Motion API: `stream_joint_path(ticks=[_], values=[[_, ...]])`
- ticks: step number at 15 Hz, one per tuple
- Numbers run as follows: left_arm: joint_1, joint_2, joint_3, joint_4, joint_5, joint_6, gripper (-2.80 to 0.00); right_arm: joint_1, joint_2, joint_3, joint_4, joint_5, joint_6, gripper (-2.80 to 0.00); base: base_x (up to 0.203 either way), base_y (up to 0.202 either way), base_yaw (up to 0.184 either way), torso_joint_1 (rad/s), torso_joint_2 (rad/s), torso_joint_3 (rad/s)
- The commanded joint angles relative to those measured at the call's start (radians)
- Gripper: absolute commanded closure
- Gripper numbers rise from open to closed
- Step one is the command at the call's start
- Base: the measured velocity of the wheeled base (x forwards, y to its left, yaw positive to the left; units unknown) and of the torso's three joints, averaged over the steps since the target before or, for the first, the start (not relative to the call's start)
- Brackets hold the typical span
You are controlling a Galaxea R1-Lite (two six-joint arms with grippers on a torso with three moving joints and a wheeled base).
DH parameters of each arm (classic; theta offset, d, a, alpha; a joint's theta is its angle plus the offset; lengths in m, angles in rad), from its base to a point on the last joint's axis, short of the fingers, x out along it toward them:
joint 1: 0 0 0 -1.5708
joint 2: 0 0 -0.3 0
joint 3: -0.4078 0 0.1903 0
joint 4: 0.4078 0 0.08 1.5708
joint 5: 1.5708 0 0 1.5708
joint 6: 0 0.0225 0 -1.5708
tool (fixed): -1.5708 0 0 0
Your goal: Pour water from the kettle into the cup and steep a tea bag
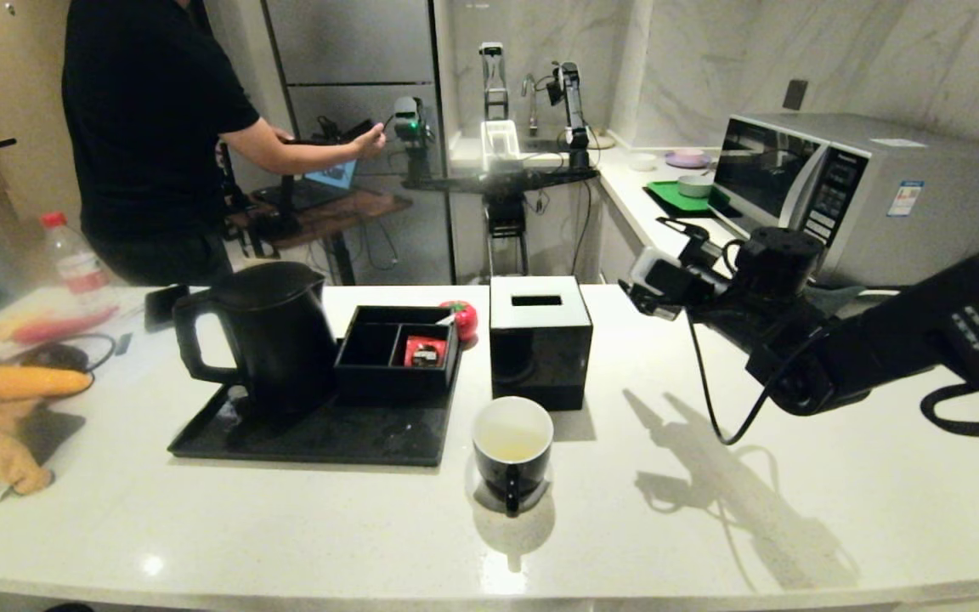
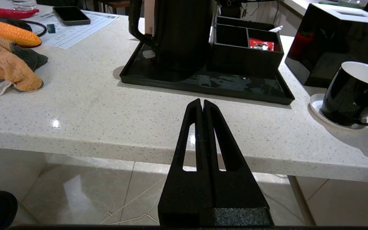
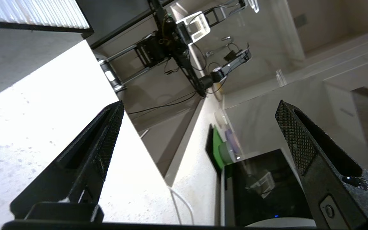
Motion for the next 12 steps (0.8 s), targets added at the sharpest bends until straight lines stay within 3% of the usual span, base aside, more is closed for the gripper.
stream_joint_path(ticks=[1,4,7,8,12], values=[[0.000,0.000,0.000,-0.001,0.000,-0.001,0.00,0.000,-0.075,0.047,0.023,-0.003,0.039,-2.80,0.000,0.000,0.000,0.000,0.00,0.000],[0.000,0.000,0.000,-0.001,0.000,-0.001,0.00,-0.001,-0.193,0.079,0.159,-0.042,0.168,-2.80,0.000,0.000,0.000,0.000,0.00,0.000],[0.000,0.000,0.000,-0.001,0.000,-0.001,0.00,-0.019,-0.297,0.075,0.351,-0.050,0.245,-2.80,0.000,0.000,0.000,0.000,0.00,0.000],[0.000,0.000,0.000,-0.001,0.000,-0.001,0.00,-0.025,-0.321,0.078,0.388,-0.049,0.284,0.00,0.000,0.000,0.000,0.000,0.00,0.000],[0.000,0.000,0.001,-0.001,0.000,-0.001,0.00,-0.034,-0.362,0.087,0.473,-0.048,0.307,0.00,0.000,0.000,0.000,0.000,0.00,0.000]])
